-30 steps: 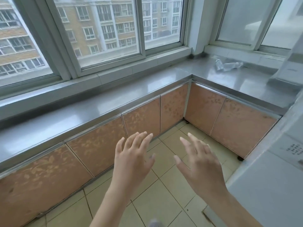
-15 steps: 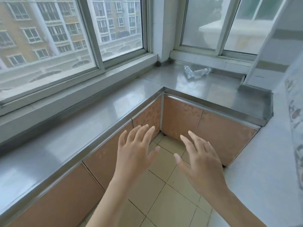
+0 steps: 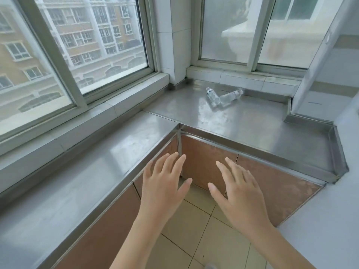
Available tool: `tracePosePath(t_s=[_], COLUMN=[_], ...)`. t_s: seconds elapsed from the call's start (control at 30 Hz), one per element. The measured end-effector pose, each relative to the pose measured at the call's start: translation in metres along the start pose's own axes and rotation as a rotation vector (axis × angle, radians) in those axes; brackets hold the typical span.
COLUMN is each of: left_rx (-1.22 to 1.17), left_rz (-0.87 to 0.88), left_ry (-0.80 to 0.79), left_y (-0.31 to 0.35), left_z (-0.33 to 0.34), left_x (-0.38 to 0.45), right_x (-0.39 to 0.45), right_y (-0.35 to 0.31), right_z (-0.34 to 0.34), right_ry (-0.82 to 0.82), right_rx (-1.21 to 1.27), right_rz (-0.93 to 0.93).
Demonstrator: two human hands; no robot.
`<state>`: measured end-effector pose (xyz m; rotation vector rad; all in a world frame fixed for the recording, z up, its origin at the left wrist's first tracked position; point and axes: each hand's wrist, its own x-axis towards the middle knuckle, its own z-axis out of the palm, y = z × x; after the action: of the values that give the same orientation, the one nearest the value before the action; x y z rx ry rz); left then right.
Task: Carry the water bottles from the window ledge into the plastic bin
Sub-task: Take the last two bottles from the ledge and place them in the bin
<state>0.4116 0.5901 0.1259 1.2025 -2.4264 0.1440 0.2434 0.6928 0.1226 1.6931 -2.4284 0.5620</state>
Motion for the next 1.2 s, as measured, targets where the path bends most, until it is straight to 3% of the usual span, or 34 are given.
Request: tracePosePath(t_s=[0.43,0.87,1.1,1.2], left_rx=[-0.014,-0.138,-0.198,-0.278], left_rz=[0.017,0.136,0.147,0.042], left_ry=[-0.046,-0.089,-0.168,-0.302], left_y=[0.021,0.011,-0.001,0.002], left_z=[0.112,0.272,0.357,0.396], left_x=[0.214,0.475,0.604,0.647], right_x=[0.206,0.447,0.563,0.603], right_y=[0.101,0.180,0.217,0.239], right_z=[0.038,0.137,0.190,0.215], right_ry=[-0.050,-0.081,-0.112,-0.129], right_rx=[-0.061,-0.098,-0.095,-0.103], right_rz=[0.003,0.131,0.206,0.234])
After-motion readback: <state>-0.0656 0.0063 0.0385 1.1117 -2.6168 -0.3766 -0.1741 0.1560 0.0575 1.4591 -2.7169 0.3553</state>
